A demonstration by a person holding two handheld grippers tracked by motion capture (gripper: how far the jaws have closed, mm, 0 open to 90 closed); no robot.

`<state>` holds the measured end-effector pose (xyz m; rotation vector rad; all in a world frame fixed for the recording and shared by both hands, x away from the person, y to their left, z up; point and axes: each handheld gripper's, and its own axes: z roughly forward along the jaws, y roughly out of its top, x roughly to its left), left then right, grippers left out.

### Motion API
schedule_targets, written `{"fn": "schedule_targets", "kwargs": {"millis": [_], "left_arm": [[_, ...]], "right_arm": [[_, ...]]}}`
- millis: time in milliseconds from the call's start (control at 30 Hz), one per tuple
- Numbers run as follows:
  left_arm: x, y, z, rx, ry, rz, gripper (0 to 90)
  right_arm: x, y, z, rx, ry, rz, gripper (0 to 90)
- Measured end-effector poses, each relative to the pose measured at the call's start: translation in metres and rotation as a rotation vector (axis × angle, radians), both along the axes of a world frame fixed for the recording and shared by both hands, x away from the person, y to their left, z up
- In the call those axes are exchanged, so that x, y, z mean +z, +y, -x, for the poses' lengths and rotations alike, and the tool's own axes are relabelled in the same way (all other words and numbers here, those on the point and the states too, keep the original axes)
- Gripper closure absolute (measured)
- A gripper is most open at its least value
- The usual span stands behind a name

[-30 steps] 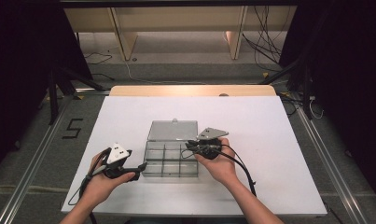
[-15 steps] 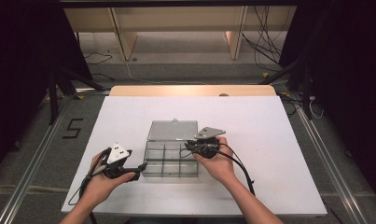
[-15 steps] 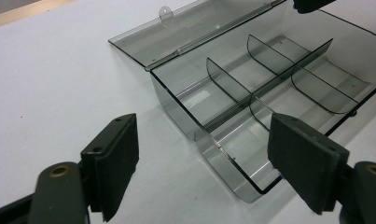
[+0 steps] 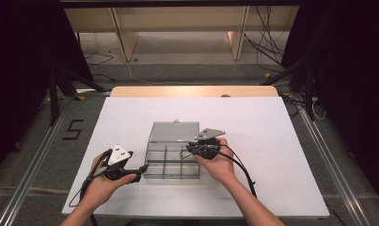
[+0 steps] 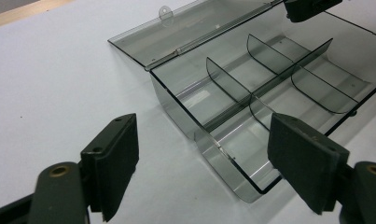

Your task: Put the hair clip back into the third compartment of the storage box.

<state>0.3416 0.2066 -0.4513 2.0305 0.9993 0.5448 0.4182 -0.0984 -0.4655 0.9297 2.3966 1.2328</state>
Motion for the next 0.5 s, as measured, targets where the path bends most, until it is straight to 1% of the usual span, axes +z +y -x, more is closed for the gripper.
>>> {"fn": "schedule_targets", "kwargs": {"millis": [267, 500], "left_arm": [[-0.0001, -0.0005, 0.0000, 0.000, 0.000, 0.002, 24.4], [0.0001, -0.0002, 0.0000, -0.001, -0.001, -0.001, 24.4]], "right_arm": [[-0.0026, 0.0013, -0.0017, 0.000, 0.015, 0.010, 81.1], [-0.0025, 0.0041, -0.0034, 0.001, 0.017, 0.018, 81.0]]}}
